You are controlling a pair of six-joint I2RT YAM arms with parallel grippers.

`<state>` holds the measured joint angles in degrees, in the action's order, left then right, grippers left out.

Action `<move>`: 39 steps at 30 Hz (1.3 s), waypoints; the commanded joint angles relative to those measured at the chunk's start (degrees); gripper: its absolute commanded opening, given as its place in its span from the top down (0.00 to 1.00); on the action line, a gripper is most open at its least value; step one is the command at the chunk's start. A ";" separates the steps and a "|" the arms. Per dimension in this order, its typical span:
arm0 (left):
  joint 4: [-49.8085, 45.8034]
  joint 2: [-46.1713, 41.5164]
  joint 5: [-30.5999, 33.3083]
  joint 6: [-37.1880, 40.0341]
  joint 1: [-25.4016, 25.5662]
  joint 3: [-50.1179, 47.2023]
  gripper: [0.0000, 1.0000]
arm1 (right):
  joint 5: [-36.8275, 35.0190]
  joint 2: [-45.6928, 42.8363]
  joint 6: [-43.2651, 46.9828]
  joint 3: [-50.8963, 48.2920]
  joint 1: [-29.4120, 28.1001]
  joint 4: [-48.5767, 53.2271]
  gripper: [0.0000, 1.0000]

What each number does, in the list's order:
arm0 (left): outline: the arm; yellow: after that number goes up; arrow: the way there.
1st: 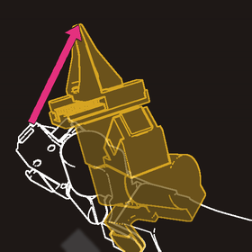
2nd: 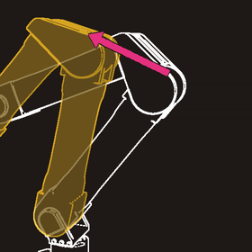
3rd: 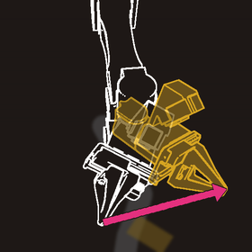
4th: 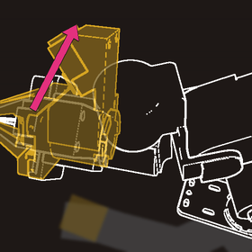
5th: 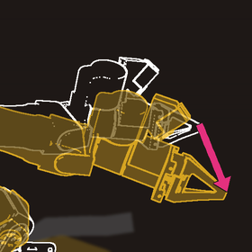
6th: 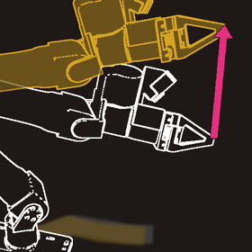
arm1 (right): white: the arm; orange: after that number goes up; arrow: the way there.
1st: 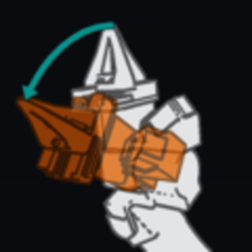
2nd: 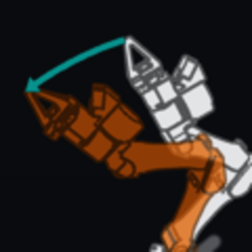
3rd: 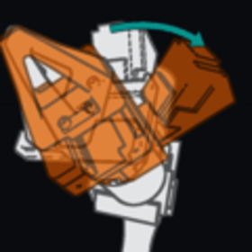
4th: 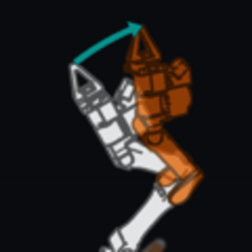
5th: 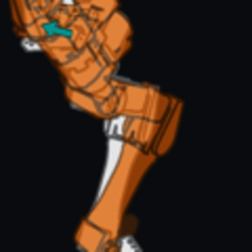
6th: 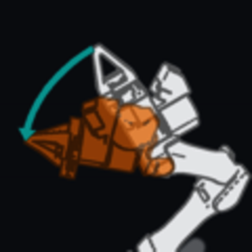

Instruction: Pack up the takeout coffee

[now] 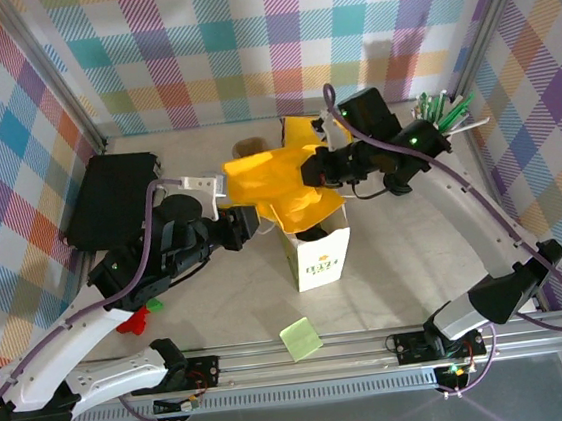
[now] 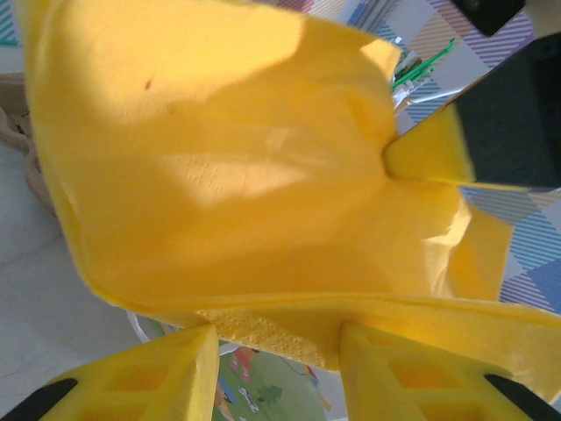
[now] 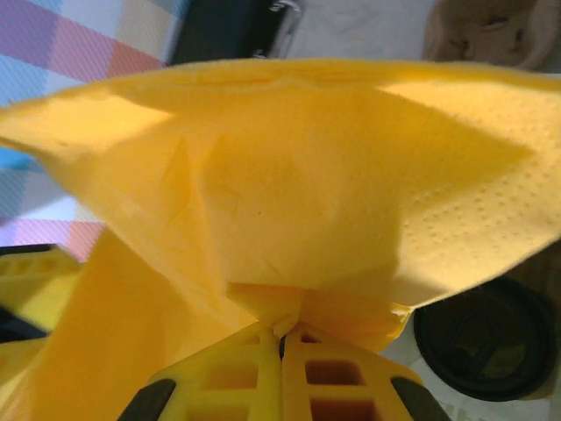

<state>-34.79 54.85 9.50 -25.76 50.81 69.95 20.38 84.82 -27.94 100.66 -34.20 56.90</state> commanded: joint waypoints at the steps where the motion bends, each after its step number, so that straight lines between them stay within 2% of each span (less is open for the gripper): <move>1: 0.03 -1.03 0.16 -0.17 -0.27 -0.52 0.60 | -11.33 0.61 -1.27 -0.46 -2.01 0.90 0.98; 7: -0.39 -1.35 0.81 0.18 -0.27 -0.69 0.60 | -25.64 5.64 0.11 -0.09 -5.47 6.90 0.99; 12: -0.71 -1.49 1.29 0.46 -0.27 -0.87 0.60 | -34.57 10.43 1.32 2.13 -7.48 13.10 1.00; 21: -0.76 -2.28 1.89 0.54 -0.27 -2.18 0.59 | -44.27 14.39 1.71 3.61 -10.16 19.08 1.00; 26: -0.59 -2.44 2.07 0.48 -0.25 -2.63 0.59 | -44.49 14.90 1.68 5.42 -11.05 19.69 0.93; 28: -0.63 -2.66 2.09 0.50 -0.27 -2.76 0.59 | -43.68 14.74 1.60 6.74 -11.24 19.82 0.80; 32: -0.72 -3.25 2.30 0.32 -0.27 -3.23 0.59 | -41.52 13.47 1.53 9.20 -11.51 19.22 0.67; 39: -0.66 -3.94 2.42 0.02 -0.27 -3.77 0.59 | -32.76 8.79 1.92 7.16 -11.50 10.05 0.63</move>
<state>-35.90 51.94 11.20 -25.74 50.81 66.89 -17.28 96.64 -26.15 108.42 -45.34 71.46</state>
